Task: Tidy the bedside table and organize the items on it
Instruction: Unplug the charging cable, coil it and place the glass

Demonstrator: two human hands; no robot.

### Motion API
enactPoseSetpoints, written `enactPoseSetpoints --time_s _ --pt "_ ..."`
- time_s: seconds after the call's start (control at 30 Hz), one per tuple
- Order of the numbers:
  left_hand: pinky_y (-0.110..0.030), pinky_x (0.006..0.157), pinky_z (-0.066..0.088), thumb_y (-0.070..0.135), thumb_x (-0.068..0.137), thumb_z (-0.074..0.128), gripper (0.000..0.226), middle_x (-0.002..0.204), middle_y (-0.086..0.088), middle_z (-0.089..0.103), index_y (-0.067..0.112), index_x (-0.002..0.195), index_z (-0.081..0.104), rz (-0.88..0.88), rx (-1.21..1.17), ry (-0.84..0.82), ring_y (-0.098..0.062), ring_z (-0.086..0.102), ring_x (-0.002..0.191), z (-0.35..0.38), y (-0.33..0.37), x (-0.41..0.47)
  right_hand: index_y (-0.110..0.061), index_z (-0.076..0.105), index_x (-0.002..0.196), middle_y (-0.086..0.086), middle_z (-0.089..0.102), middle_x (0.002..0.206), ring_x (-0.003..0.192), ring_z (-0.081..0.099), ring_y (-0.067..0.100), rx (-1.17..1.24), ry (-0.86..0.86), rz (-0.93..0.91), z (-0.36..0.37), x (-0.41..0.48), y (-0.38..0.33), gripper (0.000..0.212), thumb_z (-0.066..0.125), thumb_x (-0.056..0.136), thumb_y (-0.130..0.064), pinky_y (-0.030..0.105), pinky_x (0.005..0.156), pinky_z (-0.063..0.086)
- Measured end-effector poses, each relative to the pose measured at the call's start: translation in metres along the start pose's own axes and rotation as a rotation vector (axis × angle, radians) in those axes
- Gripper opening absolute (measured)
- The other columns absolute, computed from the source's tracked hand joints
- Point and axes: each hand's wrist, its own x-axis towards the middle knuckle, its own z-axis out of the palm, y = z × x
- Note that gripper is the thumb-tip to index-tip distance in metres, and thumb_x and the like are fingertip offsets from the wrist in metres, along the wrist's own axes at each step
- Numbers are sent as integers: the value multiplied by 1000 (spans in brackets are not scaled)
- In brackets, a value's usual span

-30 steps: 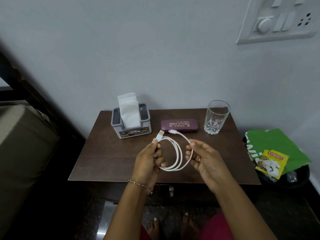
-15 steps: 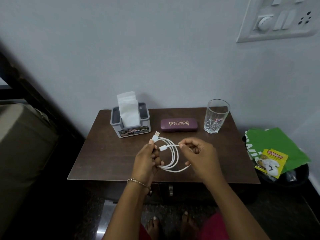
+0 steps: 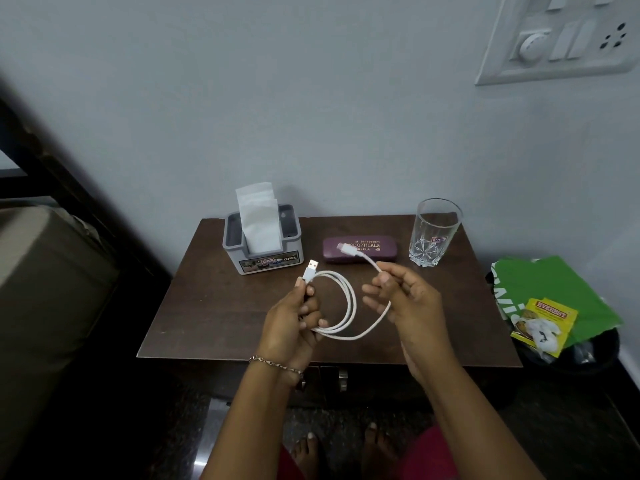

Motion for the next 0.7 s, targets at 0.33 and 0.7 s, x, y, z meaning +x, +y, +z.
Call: enactPoseSetpoints --time_s 0.33,0.7 --pt "-15 37 31 27 98 37 30 42 11 27 13 72 45 -72 572 -33 -2 21 29 12 -10 -3 -22 70 86 2 72 89 88 65 13 -177 -79 27 -1 0 8 14 61 88 -11 29 79 50" --pt "-16 38 31 23 97 35 35 42 9 24 12 70 55 -96 488 -27 -3 18 30 7 -5 -5 -6 67 92 -5 69 85 75 66 1 -220 -350 82 3 -1 9 11 58 87 -1 16 58 50"
